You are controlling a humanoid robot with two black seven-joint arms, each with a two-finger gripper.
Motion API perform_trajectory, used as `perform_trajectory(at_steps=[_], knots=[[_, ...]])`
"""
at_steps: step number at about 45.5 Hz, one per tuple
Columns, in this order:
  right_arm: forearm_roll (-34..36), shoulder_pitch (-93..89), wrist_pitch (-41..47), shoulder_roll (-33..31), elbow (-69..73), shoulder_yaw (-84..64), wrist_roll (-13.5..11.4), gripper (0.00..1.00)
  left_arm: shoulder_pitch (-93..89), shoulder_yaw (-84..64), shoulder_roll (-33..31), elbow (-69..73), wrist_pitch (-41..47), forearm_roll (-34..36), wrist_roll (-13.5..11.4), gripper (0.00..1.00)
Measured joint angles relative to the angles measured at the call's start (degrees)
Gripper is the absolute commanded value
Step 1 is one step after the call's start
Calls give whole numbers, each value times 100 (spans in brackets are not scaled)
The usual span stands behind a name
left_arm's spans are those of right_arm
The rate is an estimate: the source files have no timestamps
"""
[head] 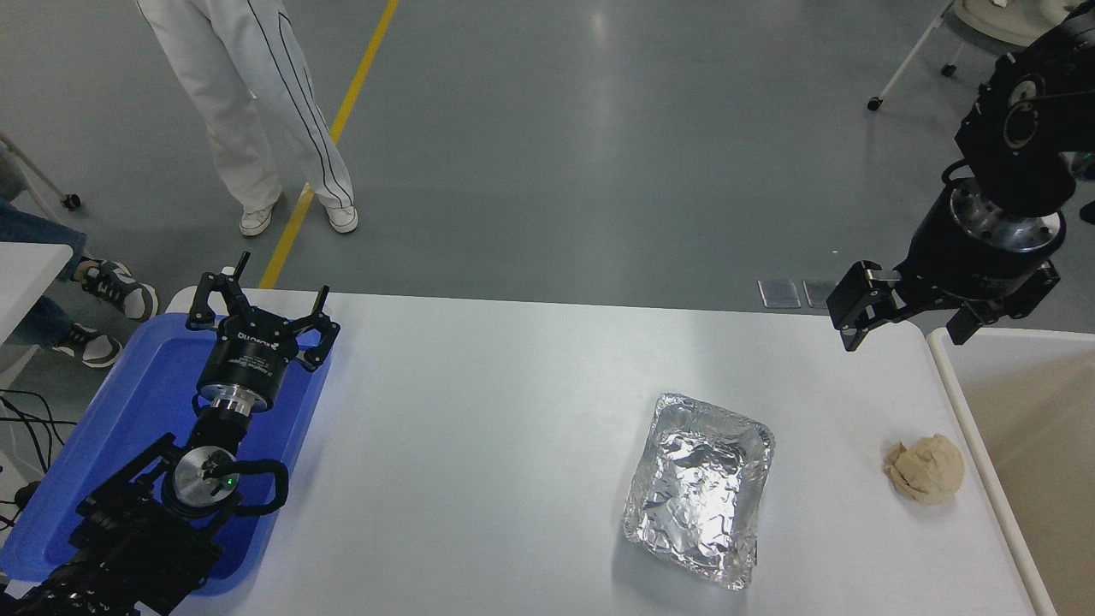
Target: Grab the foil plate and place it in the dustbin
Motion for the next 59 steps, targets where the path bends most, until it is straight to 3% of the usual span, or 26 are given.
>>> perform_trajectory(at_steps=[18,30,38,59], knots=[[123,-469,-96,-140,-12,155,0,98,-7,0,0,0,0,0,0,100],[504,-976,-925,-174,-14,222,-4,90,-7,2,0,0,0,3,0,100],[589,-1378,-1639,-152,-7,256,-5,96,-7,2,0,0,0,2,1,100],[669,-2575,-2852,226,-122,644,0,96,-9,8,0,0,0,8,6,100]])
